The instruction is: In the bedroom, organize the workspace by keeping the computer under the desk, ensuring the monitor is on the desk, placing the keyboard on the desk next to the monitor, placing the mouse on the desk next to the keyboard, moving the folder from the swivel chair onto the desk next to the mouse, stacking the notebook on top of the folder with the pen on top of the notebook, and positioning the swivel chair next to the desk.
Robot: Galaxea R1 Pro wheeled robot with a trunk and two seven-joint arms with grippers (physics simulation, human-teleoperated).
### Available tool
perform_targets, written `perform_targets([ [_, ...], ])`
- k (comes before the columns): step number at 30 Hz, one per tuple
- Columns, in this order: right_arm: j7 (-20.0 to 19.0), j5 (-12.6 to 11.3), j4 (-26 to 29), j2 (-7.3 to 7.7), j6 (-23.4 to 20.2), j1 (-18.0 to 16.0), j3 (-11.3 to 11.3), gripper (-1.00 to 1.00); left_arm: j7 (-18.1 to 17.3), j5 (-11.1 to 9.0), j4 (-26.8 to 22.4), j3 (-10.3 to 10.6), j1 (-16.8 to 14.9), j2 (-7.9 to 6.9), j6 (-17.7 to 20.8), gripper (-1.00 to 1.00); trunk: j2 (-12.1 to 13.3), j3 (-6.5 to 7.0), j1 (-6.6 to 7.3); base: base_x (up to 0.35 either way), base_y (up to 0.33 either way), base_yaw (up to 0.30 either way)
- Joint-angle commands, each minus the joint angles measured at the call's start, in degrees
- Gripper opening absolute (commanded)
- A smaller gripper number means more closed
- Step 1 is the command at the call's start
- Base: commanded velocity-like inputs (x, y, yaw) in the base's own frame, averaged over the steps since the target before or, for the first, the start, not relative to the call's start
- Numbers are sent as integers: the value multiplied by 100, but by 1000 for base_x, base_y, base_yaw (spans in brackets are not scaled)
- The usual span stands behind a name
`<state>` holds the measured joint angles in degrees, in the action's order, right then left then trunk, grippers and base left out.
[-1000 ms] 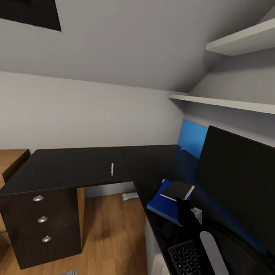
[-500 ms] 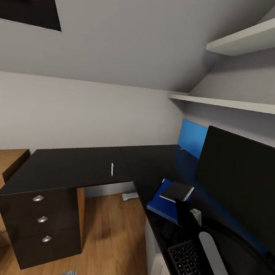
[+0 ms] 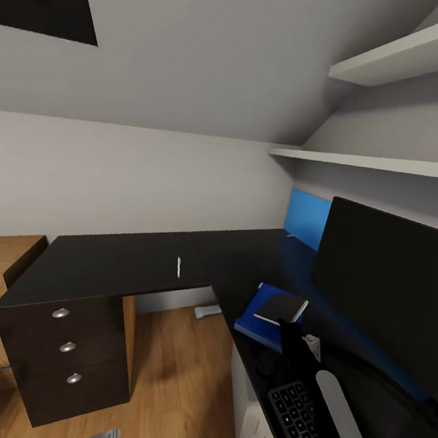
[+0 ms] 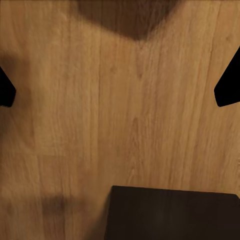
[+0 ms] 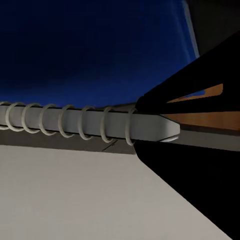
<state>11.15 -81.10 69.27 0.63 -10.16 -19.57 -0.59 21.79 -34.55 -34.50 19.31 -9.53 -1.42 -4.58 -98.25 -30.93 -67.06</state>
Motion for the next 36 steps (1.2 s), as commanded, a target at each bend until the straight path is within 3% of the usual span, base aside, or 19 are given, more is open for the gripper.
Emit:
perform_targets([
  [1,28,-43,9,1,-20,-3,-6,-100,42,-61,-3,4,-5,-8,-31,100,-45,-25,-22,0,0,0],
  [9,28,-23,8,3,-13,-3,-6,-100,45,-61,-4,-110,-5,-6,-25,100,-165,-79,-88,0,0,0],
  [36,28,-11,8,7,-20,-3,-3,-100,31,-48,5,-88,-5,-8,-48,100,-165,-79,-88,20,3,0],
])
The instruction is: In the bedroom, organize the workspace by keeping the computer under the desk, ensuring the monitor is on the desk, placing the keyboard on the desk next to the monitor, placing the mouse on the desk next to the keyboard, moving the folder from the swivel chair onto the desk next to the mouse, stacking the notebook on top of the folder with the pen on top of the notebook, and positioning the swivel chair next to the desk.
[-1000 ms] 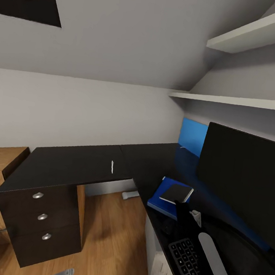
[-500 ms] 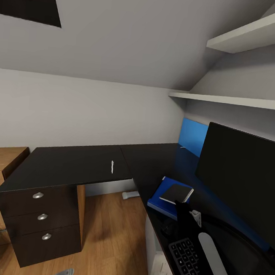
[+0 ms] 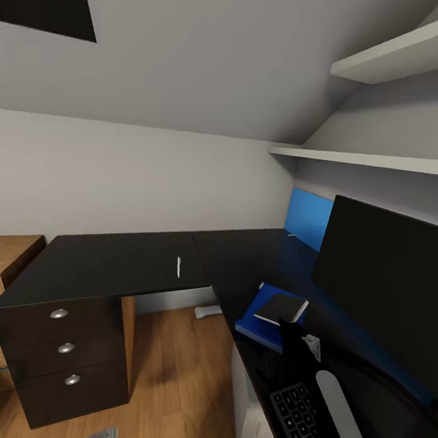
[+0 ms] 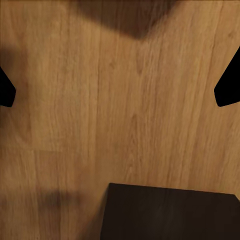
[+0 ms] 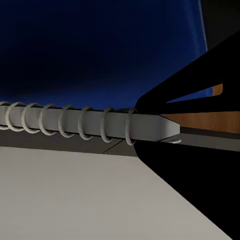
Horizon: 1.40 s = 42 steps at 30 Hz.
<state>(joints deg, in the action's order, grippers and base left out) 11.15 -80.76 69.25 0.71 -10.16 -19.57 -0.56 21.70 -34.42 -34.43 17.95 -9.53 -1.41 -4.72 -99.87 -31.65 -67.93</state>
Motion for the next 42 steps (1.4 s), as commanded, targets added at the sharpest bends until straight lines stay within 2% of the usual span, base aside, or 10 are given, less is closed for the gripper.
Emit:
perform_targets([
  [1,28,-45,9,0,-20,-3,-6,-100,39,-56,1,52,-5,-8,-36,100,-3,-6,-1,173,0,0],
  [36,36,-38,11,-1,-12,-3,-6,-100,45,-53,15,59,-5,-8,-29,100,-3,-6,-1,20,0,0],
  [37,36,-38,12,-2,-12,-3,-6,100,45,-53,15,59,-5,-8,-27,100,-3,-6,-1,0,0,0],
  [42,37,-37,18,-1,-12,-3,-3,100,45,-57,13,51,-5,-8,-20,100,-3,-6,-1,0,0,0],
])
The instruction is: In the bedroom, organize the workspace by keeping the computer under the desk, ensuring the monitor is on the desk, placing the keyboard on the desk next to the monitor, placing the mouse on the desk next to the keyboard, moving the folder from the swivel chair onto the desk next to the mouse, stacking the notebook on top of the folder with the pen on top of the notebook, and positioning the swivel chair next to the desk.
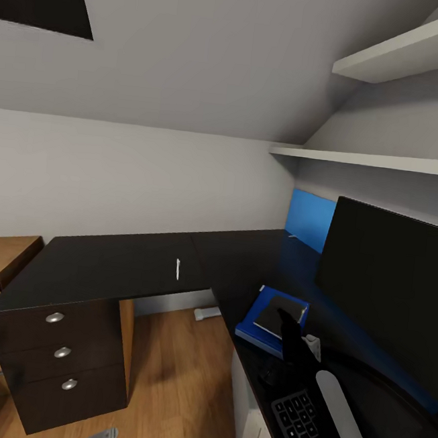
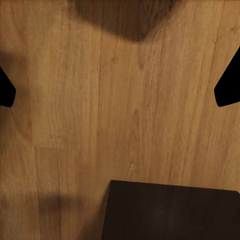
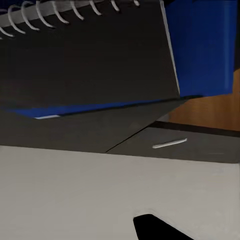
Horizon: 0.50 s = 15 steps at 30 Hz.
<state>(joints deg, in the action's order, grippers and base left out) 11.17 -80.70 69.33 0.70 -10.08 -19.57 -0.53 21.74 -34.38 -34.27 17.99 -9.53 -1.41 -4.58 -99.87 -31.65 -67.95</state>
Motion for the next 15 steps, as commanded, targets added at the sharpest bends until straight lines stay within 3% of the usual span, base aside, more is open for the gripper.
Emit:
perform_targets([
  [1,34,-42,10,0,-20,-3,-7,100,40,-62,-2,48,-5,-8,-34,100,-3,-6,1,0,0,0],
  [10,34,-42,21,1,-28,-3,-8,100,40,-69,-1,47,-5,-8,-34,100,-3,-6,1,-3,0,0],
  [15,34,-42,27,1,-29,-3,-8,100,40,-69,-1,47,-5,-8,-34,100,-3,-6,1,-192,0,0],
])
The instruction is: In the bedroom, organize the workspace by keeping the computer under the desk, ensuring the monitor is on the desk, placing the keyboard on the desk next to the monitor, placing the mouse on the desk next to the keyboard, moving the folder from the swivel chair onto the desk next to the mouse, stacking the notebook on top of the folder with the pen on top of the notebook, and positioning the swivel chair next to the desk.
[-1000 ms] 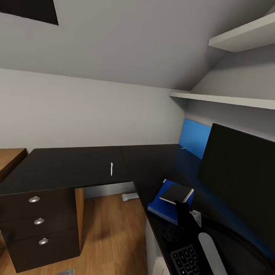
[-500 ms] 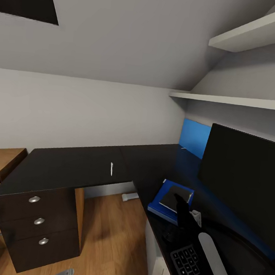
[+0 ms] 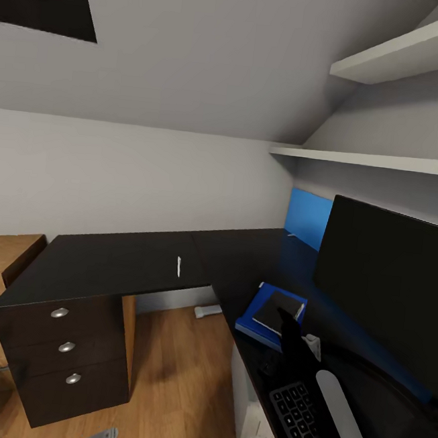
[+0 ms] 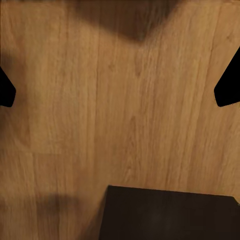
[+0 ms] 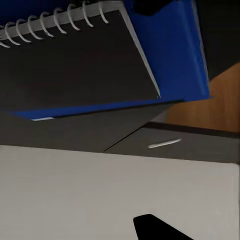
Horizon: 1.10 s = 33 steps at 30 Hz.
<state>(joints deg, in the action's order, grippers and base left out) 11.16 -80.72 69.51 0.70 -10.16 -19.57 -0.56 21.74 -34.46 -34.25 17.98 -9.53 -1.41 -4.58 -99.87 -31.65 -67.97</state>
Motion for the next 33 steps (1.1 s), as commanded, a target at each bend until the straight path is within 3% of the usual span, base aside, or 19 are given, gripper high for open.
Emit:
perform_targets([
  [1,34,-40,10,0,-24,-3,-6,100,40,-61,-3,48,-5,-8,-34,100,-3,-6,3,-140,0,0],
  [8,27,-40,10,0,-30,-3,-6,100,49,-61,-3,40,-5,-8,-38,100,-3,-6,3,-33,0,0],
  [33,18,-40,36,0,-22,-3,3,100,62,-61,2,42,-5,-8,-43,100,999,443,552,0,0,0],
])
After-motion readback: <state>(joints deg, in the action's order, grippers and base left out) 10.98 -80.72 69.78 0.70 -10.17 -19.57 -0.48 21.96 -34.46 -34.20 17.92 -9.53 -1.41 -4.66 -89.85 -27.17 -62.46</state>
